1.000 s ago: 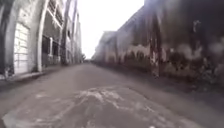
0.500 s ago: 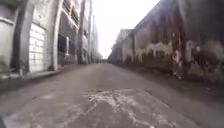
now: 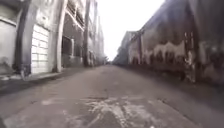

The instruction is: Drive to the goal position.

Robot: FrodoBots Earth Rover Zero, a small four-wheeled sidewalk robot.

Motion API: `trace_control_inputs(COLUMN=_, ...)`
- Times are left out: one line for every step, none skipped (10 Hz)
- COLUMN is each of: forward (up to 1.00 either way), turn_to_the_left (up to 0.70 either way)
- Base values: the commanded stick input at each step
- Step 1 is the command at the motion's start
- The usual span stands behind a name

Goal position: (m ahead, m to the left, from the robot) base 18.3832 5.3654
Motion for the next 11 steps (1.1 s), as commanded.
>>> trace_control_inputs(forward=0.50, turn_to_the_left=0.00)
trace_control_inputs(forward=0.50, turn_to_the_left=0.00)
trace_control_inputs(forward=0.50, turn_to_the_left=0.00)
trace_control_inputs(forward=0.50, turn_to_the_left=0.00)
trace_control_inputs(forward=0.50, turn_to_the_left=0.00)
trace_control_inputs(forward=0.50, turn_to_the_left=0.00)
trace_control_inputs(forward=0.50, turn_to_the_left=0.00)
trace_control_inputs(forward=0.50, turn_to_the_left=0.00)
trace_control_inputs(forward=0.50, turn_to_the_left=0.00)
trace_control_inputs(forward=0.50, turn_to_the_left=0.00)
trace_control_inputs(forward=0.50, turn_to_the_left=0.00)
